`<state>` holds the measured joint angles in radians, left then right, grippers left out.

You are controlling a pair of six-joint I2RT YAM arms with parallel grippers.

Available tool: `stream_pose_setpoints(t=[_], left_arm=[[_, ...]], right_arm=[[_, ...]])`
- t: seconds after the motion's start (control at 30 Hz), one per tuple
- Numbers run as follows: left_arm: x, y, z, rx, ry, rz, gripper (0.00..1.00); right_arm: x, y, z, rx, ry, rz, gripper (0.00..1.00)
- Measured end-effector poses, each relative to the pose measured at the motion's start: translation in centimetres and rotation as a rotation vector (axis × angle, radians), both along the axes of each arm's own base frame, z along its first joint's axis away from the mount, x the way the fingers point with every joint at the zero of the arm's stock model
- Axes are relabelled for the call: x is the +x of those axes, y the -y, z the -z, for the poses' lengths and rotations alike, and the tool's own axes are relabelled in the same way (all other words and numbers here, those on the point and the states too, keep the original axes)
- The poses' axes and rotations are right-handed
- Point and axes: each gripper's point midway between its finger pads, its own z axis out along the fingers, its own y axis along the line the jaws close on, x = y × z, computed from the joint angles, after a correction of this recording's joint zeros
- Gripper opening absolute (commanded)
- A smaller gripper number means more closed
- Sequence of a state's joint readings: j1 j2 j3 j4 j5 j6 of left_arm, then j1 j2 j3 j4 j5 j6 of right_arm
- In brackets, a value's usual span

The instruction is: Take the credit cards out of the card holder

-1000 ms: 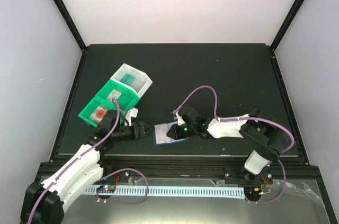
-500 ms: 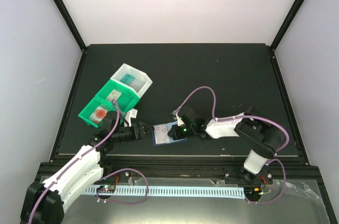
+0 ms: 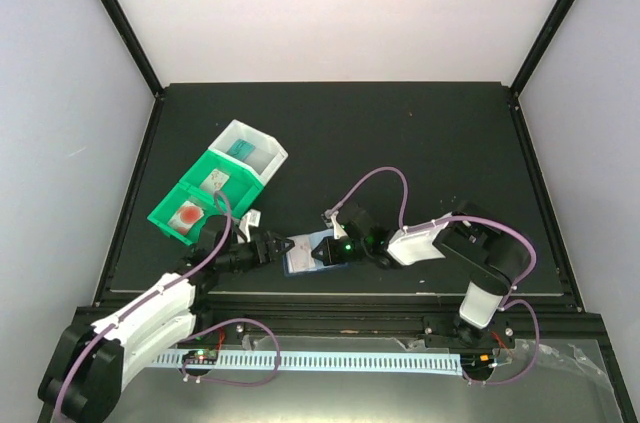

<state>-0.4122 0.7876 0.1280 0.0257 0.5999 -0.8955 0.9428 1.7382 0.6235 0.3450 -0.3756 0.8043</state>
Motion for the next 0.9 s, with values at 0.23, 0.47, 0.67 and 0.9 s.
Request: stream_pose_setpoints(t=[0.23,0.47,0.67,0.9], left_arm=[[1.1,0.3,-0.3,-0.028,0.007,-0.033,0.82],[1.4,0.6,0.4,-0.047,-0.026,-0.049,0.84],[1.7,1.1,0.7,-0.056,-0.034,-0.047,0.85],[1.9,1.3,1.1,-0.056,-0.042,-0.047,0.85]], right_arm=[[0.0,0.0,0.0,0.013,0.001,0.005,0.01],[0.0,0.0,0.0,0.016,0.001,0.003,0.01],[-0.1,-0.1,0.0,0.02,-0.001,-0.001,0.01],[-0.2,-0.1,0.0,0.023,-0.001,-0.004,0.01]])
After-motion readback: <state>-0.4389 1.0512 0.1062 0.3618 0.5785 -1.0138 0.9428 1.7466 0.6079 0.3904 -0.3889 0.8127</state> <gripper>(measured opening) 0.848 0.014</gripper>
